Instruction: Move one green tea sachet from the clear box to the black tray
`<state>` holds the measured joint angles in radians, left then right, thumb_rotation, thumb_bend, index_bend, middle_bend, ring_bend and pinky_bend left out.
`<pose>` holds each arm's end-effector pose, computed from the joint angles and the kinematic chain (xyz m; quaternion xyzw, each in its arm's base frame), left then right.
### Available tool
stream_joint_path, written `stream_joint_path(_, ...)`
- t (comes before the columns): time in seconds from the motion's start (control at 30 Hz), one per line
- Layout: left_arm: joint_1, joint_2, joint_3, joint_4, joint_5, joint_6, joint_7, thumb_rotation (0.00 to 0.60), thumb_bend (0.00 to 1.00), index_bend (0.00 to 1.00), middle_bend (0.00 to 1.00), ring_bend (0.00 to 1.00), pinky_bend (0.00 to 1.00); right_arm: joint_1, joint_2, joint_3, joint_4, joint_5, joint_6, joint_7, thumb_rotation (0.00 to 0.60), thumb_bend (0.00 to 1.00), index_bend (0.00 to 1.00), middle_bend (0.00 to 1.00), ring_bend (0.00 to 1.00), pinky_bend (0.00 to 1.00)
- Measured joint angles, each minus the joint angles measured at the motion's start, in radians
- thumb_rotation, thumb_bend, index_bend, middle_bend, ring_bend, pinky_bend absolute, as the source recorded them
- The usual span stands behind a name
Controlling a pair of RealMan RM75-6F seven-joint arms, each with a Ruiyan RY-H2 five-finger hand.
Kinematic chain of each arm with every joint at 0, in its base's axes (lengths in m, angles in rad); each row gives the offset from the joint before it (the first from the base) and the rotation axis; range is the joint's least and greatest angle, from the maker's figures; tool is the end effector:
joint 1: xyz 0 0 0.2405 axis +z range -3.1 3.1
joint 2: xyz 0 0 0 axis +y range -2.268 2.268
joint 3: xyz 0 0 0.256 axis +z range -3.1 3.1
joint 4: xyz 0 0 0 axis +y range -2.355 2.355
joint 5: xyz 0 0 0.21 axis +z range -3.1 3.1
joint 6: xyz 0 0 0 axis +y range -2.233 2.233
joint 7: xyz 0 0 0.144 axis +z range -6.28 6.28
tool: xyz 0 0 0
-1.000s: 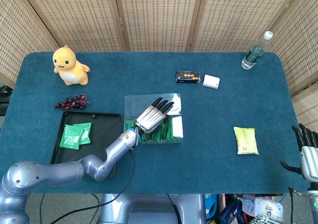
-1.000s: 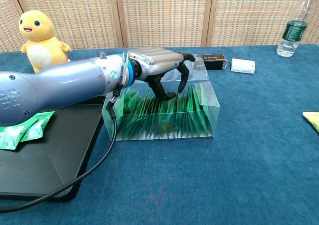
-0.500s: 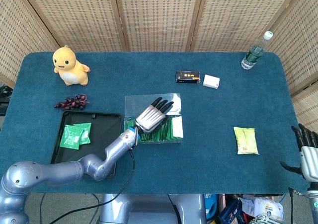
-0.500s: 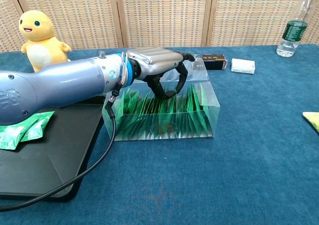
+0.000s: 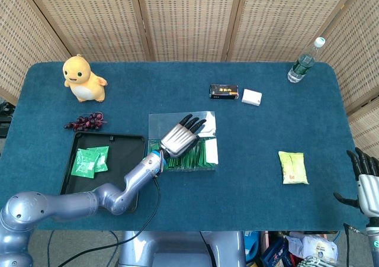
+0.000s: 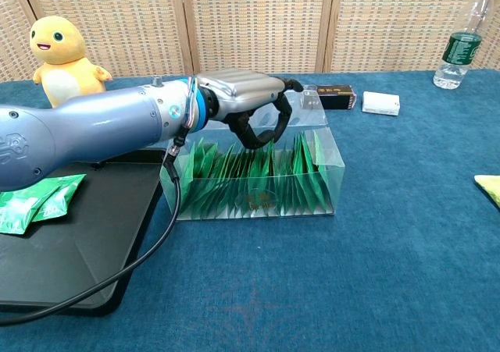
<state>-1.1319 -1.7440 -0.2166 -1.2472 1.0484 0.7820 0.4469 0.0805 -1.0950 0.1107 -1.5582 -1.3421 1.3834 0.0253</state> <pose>-0.0180 0.3819 -0.0796 -0.8341 -0.2399 -0.3642 0.3377 -0.3451 -0.1914 0.1785 0.5523 -0.4213 0.3414 0.6332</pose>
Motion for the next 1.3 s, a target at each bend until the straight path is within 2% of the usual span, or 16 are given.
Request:
stream_joint_path(0.23,0.003,0.009,-0.001,-0.012,-0.002,0.006,0.002,0.6,0.56,0.67,0.0,0.0,0.0,-0.001,0.0,0.0,-0.001,-0.001,0.002,0.001,0.6,0.0,0.01,0.0,0.0,0.0)
stream_joint_path(0.53,0.007,0.033,-0.024,-0.048,0.011,0.035,-0.017,0.6,0.56,0.67,0.0,0.0,0.0,0.0,0.0,-0.002,-0.001,-0.003,0.0,0.003,0.6,0.0,0.01,0.0,0.0,0.0)
stream_joint_path(1.3,0.049,0.189,-0.079,-0.254,0.04,0.149,-0.035,0.6,0.56,0.68,0.0,0.0,0.0,-0.006,0.004,-0.008,-0.017,-0.024,0.02,-0.004,0.6,0.0,0.01,0.0,0.0,0.0)
